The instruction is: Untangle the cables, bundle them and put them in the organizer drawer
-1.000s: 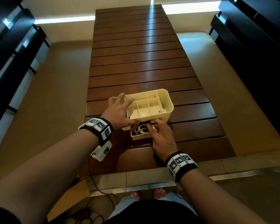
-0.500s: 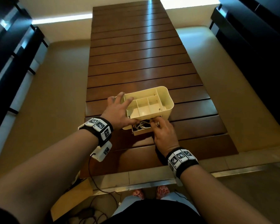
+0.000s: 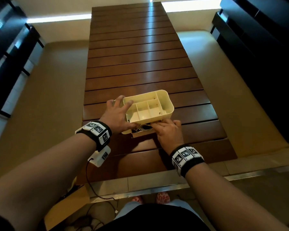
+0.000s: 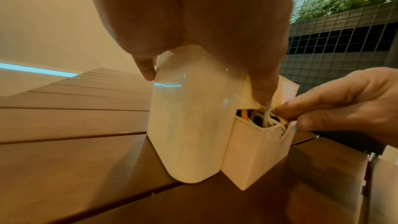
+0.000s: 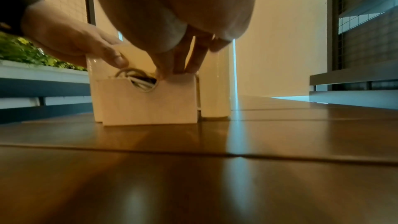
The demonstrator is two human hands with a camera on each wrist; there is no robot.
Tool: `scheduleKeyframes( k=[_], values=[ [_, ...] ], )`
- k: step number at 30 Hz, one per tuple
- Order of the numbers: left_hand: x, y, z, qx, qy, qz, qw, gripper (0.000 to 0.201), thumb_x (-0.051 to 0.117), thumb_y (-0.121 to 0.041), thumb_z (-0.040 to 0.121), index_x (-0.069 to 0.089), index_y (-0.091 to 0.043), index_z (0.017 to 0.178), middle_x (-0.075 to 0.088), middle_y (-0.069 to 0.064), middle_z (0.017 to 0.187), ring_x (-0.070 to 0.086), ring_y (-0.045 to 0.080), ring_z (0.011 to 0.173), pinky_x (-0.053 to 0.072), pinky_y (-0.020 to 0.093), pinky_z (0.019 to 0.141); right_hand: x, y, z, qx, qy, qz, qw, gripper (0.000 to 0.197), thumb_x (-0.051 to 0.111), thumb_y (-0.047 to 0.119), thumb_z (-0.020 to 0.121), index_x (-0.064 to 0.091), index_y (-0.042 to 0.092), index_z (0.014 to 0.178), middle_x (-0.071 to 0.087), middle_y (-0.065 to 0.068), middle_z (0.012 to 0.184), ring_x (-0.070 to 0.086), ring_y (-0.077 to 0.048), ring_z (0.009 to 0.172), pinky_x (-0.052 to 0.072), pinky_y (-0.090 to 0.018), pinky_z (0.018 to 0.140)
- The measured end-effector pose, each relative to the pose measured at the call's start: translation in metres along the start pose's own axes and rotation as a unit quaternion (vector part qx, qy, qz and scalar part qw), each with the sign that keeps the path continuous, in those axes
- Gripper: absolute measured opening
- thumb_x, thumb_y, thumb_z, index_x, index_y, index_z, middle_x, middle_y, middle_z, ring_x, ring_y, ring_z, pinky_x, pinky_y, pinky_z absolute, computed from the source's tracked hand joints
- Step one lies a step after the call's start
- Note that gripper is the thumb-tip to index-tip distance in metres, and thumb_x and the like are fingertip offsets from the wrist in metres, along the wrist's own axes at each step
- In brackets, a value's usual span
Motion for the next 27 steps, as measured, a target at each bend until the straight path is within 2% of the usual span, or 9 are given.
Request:
scheduleKeyframes(
  k=[3,5,7,12,14,17,21,25,27],
  values=[
    [-0.001,-0.002,-0.003,0.0,-0.011,0.032,0.999,0.108,0.066,-0.078,0.071,0.011,-0.037,0.156,0.001,0.002,0.165,0.002,0.04,0.146,0.02,0.061,0.118,-0.005,0.0,0.001,-0.001,0.069,0.048,0.997,0.039,0.062,-0.005,0.077,0.076,0.02,0.105,0.076,-0.004,0.089,0.067,-0.029,0.083,0.047,-0.037,0.071],
    [-0.002,-0.007,-0.005,0.005,-0.036,0.1,0.994,0.109,0.056,-0.083,0.075,0.006,-0.032,0.158,0.001,0.006,0.167,0.0,0.037,0.15,0.008,0.055,0.12,-0.008,-0.006,0.005,0.038,0.118,0.083,0.989,0.046,0.055,-0.004,0.085,0.073,0.026,0.115,0.072,-0.008,0.103,0.065,-0.03,0.092,0.055,-0.039,0.076],
    [-0.003,-0.013,-0.007,0.02,-0.049,0.148,0.988,0.106,0.051,-0.079,0.081,0.004,-0.024,0.159,0.002,0.009,0.167,0.001,0.035,0.152,0.005,0.051,0.122,-0.01,-0.012,0.008,0.047,0.113,0.113,0.986,0.04,0.056,0.0,0.089,0.075,0.027,0.112,0.072,-0.007,0.106,0.065,-0.028,0.093,0.056,-0.041,0.082],
    [0.004,-0.032,-0.006,-0.004,-0.02,0.126,0.992,0.11,0.048,-0.075,0.086,-0.005,-0.011,0.158,-0.005,0.018,0.166,0.023,0.034,0.149,0.012,0.054,0.123,-0.006,-0.009,0.012,0.041,0.065,0.094,0.993,0.027,0.066,0.002,0.088,0.078,0.024,0.096,0.075,-0.004,0.086,0.064,-0.028,0.079,0.042,-0.036,0.076],
    [0.012,-0.037,-0.009,-0.013,-0.037,0.133,0.99,0.111,0.05,-0.074,0.086,-0.007,-0.011,0.157,-0.006,0.017,0.166,0.037,0.033,0.143,0.015,0.057,0.121,-0.006,-0.012,0.013,0.044,0.077,0.089,0.992,0.023,0.065,0.006,0.09,0.077,0.024,0.096,0.074,-0.004,0.091,0.063,-0.027,0.086,0.042,-0.035,0.079],
    [0.019,-0.039,-0.013,-0.016,-0.069,0.135,0.988,0.108,0.054,-0.068,0.087,-0.004,-0.011,0.157,0.005,0.013,0.166,0.055,0.029,0.127,0.032,0.05,0.114,-0.019,-0.016,0.021,0.022,0.057,0.115,0.991,0.013,0.068,0.007,0.09,0.077,0.016,0.091,0.074,-0.004,0.091,0.061,-0.026,0.094,0.045,-0.038,0.086],
    [0.017,-0.038,-0.01,-0.015,-0.069,0.117,0.991,0.109,0.063,-0.065,0.083,0.001,-0.013,0.156,0.021,0.008,0.162,0.05,0.028,0.131,0.039,0.047,0.108,-0.036,-0.02,0.029,-0.019,0.009,0.066,0.998,0.009,0.069,0.02,0.09,0.074,0.016,0.096,0.072,0.001,0.096,0.053,-0.023,0.095,0.043,-0.041,0.085],
    [0.01,-0.04,-0.009,-0.008,-0.07,0.115,0.991,0.105,0.069,-0.06,0.081,0.009,-0.014,0.155,0.029,0.005,0.157,0.053,0.028,0.125,0.045,0.042,0.098,-0.037,-0.024,0.035,0.04,0.09,0.008,0.995,0.053,0.076,0.041,0.08,0.057,0.026,0.127,0.044,0.002,0.131,0.038,-0.019,0.122,0.029,-0.037,0.1],
    [0.008,-0.038,-0.009,0.002,-0.075,0.119,0.99,0.104,0.069,-0.06,0.081,0.011,-0.015,0.154,0.032,0.005,0.155,0.054,0.028,0.123,0.047,0.041,0.094,-0.032,-0.024,0.041,0.044,0.131,-0.019,0.99,0.06,0.075,0.047,0.08,0.051,0.029,0.132,0.039,0.004,0.137,0.033,-0.018,0.13,0.026,-0.039,0.104]
  ],
)
Point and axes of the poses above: each hand's wrist, its own z-axis towards the middle knuckle, its own x-axis out of the palm, y = z × x, the point moved 1 cm from there along z, towards the middle knuckle
